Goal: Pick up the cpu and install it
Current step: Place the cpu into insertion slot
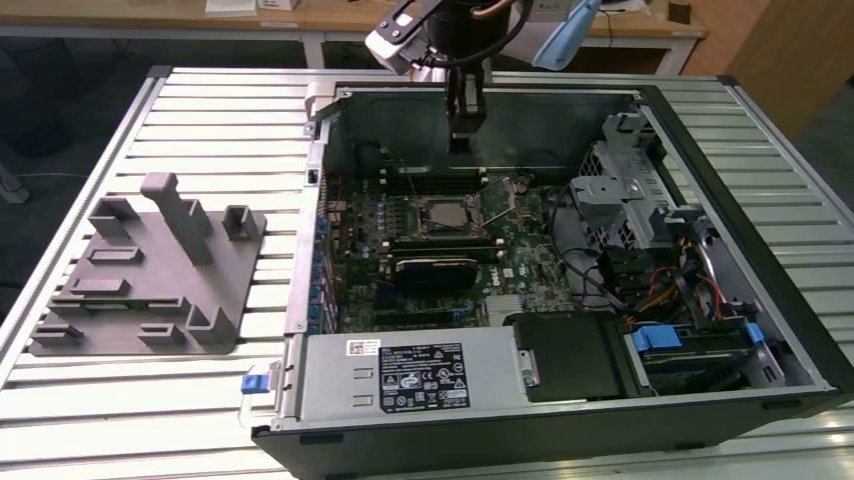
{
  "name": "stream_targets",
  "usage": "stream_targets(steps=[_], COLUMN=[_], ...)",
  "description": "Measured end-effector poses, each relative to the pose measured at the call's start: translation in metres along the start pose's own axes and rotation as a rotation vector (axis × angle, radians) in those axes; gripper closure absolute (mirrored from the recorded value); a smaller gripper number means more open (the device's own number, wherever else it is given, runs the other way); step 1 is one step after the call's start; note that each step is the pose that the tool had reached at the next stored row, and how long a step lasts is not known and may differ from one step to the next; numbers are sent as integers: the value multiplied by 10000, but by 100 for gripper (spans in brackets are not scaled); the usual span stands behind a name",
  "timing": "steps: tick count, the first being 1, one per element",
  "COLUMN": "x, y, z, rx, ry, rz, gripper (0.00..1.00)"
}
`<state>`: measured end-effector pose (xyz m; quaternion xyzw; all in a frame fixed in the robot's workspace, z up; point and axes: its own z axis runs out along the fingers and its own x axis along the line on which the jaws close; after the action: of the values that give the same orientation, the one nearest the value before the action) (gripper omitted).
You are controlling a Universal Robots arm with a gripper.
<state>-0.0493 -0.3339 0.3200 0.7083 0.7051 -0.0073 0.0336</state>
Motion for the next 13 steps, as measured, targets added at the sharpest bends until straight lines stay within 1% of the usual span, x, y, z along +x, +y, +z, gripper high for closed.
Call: stream_targets(steps=[3,5,9,13], x=[-1,-2,-8,-21], y=[0,0,0,0], z=[0,1,1,1], rx=[0,0,0,1], ry=[121,171,215,228], rz=[4,7,8,9], gripper=[89,89,89,89])
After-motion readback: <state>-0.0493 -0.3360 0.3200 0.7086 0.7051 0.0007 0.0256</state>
